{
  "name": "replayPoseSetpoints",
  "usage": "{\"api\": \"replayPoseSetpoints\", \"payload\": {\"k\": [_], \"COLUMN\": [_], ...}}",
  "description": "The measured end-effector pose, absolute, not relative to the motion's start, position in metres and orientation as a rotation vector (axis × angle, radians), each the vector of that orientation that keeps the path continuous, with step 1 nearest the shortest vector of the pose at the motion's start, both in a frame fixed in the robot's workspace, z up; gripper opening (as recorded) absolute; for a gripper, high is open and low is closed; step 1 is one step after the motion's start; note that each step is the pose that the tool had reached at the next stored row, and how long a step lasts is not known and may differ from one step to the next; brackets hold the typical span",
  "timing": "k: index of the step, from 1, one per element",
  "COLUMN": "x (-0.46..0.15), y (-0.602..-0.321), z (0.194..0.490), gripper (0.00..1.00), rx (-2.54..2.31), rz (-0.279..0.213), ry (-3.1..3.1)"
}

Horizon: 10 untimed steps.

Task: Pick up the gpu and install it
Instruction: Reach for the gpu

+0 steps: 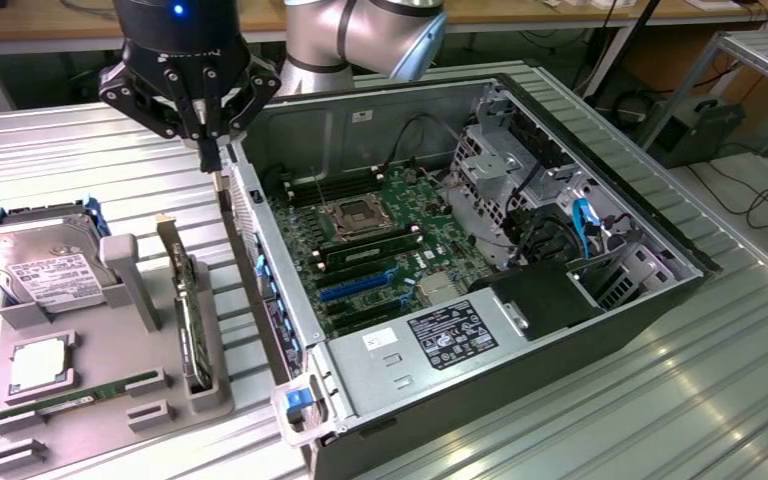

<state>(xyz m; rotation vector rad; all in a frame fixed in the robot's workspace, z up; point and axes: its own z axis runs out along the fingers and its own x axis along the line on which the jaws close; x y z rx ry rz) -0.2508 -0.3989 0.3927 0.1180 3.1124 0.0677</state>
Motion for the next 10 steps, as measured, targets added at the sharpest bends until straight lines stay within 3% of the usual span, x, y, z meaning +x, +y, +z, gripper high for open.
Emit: {"api": "replayPoseSetpoints", "payload": {"k": [10], "x": [-0.2558], "y": [-0.3989], "z": [0.3928], "gripper": [0.11], "rx": [0.118], "rz": [0.068], "ry": [3.113]}}
